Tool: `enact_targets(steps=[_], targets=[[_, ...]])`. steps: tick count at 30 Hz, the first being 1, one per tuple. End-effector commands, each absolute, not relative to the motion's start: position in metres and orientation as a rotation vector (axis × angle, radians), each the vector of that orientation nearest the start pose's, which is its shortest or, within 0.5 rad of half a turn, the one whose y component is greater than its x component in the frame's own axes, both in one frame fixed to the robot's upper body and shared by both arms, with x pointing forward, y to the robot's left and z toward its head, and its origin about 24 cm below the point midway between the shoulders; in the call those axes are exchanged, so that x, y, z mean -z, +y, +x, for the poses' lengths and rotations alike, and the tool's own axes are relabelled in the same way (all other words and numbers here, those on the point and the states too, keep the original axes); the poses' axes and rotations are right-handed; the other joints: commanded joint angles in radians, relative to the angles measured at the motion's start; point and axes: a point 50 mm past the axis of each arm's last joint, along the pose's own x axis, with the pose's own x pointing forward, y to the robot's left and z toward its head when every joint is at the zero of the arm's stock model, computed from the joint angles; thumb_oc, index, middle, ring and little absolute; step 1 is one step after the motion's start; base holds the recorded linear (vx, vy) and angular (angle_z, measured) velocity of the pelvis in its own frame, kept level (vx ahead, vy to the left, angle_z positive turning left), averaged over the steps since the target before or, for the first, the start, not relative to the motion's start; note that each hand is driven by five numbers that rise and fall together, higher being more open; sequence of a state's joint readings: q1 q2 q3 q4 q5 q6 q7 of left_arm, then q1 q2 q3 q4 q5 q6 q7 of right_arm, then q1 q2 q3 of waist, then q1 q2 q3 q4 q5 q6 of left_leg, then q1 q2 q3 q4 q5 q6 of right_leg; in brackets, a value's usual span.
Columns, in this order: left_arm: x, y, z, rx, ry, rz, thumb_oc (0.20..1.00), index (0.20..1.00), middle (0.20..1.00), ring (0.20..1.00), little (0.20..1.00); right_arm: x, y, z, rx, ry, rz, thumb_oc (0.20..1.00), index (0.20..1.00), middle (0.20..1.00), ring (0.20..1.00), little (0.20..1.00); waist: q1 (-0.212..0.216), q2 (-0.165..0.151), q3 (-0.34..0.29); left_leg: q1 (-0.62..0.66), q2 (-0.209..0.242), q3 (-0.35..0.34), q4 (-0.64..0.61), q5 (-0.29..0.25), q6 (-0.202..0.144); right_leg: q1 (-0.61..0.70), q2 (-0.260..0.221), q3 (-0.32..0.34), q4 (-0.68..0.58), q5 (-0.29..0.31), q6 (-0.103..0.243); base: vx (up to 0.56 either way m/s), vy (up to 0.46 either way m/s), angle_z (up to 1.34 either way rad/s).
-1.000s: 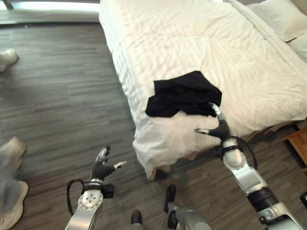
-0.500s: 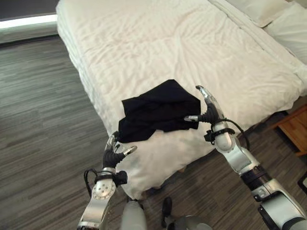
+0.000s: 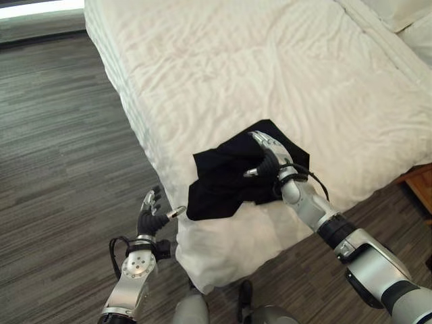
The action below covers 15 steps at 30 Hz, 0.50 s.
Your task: Pick up bed clothes into laundry basket.
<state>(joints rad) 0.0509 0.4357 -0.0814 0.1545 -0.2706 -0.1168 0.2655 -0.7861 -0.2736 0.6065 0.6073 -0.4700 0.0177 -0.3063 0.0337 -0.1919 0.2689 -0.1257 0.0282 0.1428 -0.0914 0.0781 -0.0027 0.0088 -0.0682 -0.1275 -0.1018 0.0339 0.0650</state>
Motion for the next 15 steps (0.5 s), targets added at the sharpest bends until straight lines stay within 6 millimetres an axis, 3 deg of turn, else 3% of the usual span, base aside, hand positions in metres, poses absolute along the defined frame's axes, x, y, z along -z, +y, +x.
enact_targets(steps=[1, 5, 8, 9, 11, 12, 13, 15], targets=[[-0.041, 0.235, 0.252, -0.195, -0.030, 0.195, 1.000, 1.000, 1.000, 1.000, 1.000, -0.140, -0.075, 0.378, -0.127, -0.473, -1.206, 1.000, 1.000, 1.000, 1.000, 1.000, 0.014, 0.032, 0.006, 0.055, 0.067, 0.023, 0.004, -0.053, -0.063, -0.045, -0.033, -0.016, 0.015, -0.011, 0.045, 0.00, -0.018, -0.04], [-0.048, 0.238, 0.262, -0.208, -0.057, 0.210, 1.000, 1.000, 1.000, 1.000, 1.000, -0.142, -0.077, 0.385, -0.109, -0.452, -1.244, 1.000, 1.000, 1.000, 1.000, 1.000, 0.015, 0.049, 0.022, 0.022, 0.063, 0.020, 0.004, -0.042, -0.063, -0.077, -0.037, -0.005, 0.015, -0.003, 0.048, -0.02, -0.027, 0.04], [-0.049, 0.233, 0.277, -0.201, -0.055, 0.208, 1.000, 1.000, 1.000, 1.000, 1.000, -0.133, -0.079, 0.391, -0.098, -0.384, -1.272, 1.000, 1.000, 1.000, 1.000, 1.000, 0.009, 0.087, 0.047, -0.017, 0.055, 0.022, 0.004, -0.030, -0.063, -0.122, -0.049, 0.009, 0.015, 0.013, 0.051, -0.07, -0.015, 0.05], [-0.050, 0.225, 0.286, -0.185, -0.060, 0.195, 1.000, 1.000, 1.000, 1.000, 1.000, -0.118, -0.081, 0.390, -0.122, -0.317, -1.282, 1.000, 1.000, 1.000, 1.000, 1.000, -0.003, 0.124, 0.064, -0.042, 0.044, 0.025, 0.004, -0.020, -0.062, -0.155, -0.057, 0.023, 0.015, 0.024, 0.056, -0.10, 0.026, -0.04], [-0.052, 0.219, 0.292, -0.170, -0.065, 0.193, 1.000, 1.000, 1.000, 1.000, 1.000, -0.111, -0.084, 0.391, -0.133, -0.266, -1.284, 1.000, 1.000, 1.000, 1.000, 1.000, -0.013, 0.145, 0.069, -0.058, 0.039, 0.027, 0.004, -0.014, -0.061, -0.174, -0.061, 0.037, 0.015, 0.031, 0.058, -0.08, 0.023, -0.06], [-0.049, 0.218, 0.292, -0.167, -0.053, 0.198, 1.000, 1.000, 1.000, 1.000, 1.000, -0.106, -0.084, 0.390, -0.148, -0.239, -1.280, 0.476, 0.476, 0.476, 0.476, 0.476, -0.017, 0.151, 0.068, -0.062, 0.039, 0.031, 0.004, -0.014, -0.062, -0.180, -0.062, 0.040, 0.015, 0.031, 0.058, -0.06, 0.011, -0.06], [-0.048, 0.215, 0.294, -0.153, -0.047, 0.200, 1.000, 1.000, 1.000, 1.000, 1.000, -0.099, -0.083, 0.390, -0.159, -0.200, -1.272, 0.200, 0.200, 0.200, 0.200, 0.200, -0.021, 0.159, 0.070, -0.065, 0.037, 0.034, 0.004, -0.013, -0.062, -0.185, -0.064, 0.041, 0.015, 0.032, 0.059, -0.03, 0.002, -0.09], [-0.048, 0.215, 0.295, -0.152, -0.045, 0.205, 1.000, 1.000, 1.000, 1.000, 1.000, -0.099, -0.084, 0.390, -0.157, -0.182, -1.259, 0.200, 0.200, 0.200, 0.200, 0.200, -0.026, 0.164, 0.071, -0.068, 0.036, 0.037, 0.004, -0.012, -0.061, -0.188, -0.066, 0.045, 0.015, 0.034, 0.061, -0.03, 0.018, -0.12]])
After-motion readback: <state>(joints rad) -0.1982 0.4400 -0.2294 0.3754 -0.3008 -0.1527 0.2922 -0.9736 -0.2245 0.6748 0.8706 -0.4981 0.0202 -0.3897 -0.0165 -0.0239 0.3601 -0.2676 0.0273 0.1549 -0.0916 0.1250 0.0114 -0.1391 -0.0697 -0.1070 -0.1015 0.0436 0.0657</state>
